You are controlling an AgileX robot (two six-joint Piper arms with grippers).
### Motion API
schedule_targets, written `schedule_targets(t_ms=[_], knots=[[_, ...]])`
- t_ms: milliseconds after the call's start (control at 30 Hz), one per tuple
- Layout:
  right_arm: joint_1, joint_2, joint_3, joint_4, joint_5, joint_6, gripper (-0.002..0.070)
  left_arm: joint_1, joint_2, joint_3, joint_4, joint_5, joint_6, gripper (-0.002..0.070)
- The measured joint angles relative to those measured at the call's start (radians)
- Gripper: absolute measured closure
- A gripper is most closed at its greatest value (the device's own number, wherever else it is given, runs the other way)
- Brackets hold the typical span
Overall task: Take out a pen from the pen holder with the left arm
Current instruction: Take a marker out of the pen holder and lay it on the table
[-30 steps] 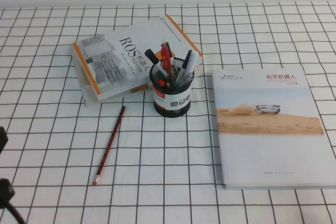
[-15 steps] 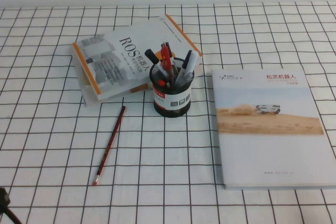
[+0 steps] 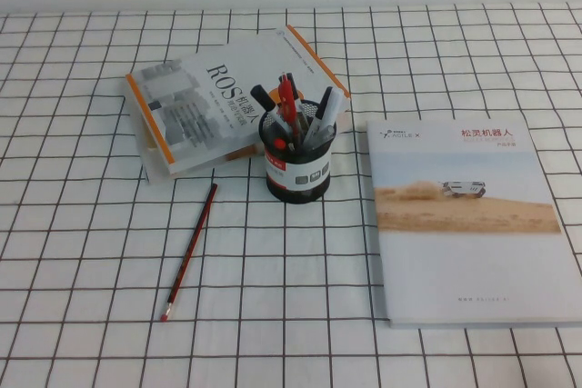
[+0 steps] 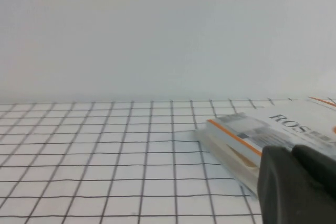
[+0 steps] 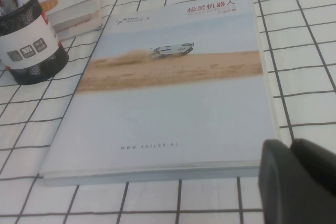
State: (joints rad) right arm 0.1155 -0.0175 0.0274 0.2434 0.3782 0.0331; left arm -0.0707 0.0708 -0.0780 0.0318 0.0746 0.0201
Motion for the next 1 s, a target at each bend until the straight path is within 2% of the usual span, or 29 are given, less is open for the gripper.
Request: schedule_targets(t_ms=[167, 567, 1000], knots=[[0.0, 0.0, 0.0, 0.0, 0.0, 0.0, 0.0688, 0.03, -0.075, 0.097, -0.059, -0.029, 0.036, 0.0675], [0.0, 0.0, 0.0, 0.0, 0.0, 0.0, 0.0689, 0.032, -0.078, 0.102, -0.066, 0.289, 0.036, 0.0675], [0.0, 0.0, 0.0, 0.0, 0.0, 0.0, 0.0689, 0.011, -0.078, 0.102, -0.043, 0.306, 0.015, 0.0675]])
